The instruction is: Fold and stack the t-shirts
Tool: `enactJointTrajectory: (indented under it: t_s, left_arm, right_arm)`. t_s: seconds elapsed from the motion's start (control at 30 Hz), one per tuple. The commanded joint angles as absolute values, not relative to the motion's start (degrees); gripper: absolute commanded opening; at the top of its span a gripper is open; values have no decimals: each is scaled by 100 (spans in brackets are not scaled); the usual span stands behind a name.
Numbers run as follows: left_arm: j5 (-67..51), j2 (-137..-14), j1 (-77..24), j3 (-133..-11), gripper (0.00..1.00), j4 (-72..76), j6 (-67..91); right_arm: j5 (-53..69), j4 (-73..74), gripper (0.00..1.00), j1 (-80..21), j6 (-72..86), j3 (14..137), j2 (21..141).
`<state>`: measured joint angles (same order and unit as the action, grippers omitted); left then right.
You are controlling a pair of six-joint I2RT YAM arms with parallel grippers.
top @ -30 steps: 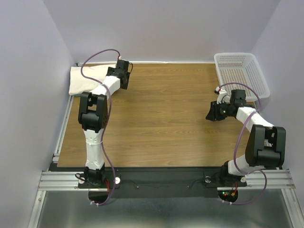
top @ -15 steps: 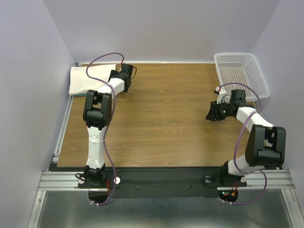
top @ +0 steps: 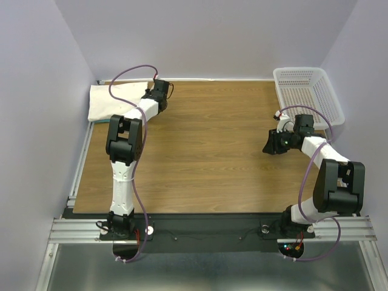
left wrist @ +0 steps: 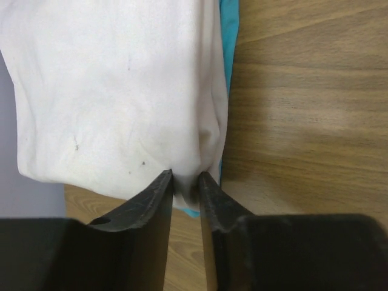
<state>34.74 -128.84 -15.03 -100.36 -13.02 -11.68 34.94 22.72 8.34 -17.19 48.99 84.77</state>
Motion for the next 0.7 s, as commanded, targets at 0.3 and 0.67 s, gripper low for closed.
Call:
enactJointTrajectory:
  t_s: [0.3, 0.67]
  left_arm:
    - [3314, -11857, -1292, -10125, 13, -1142, -1275]
    - [2180, -11663, -765, -9976, 11, -1274, -1046]
  right_arm:
    - [3516, 2276, 38, 879, -1784, 5071, 8297]
    - [3507, 2276, 38, 888, -1793, 5063, 8306]
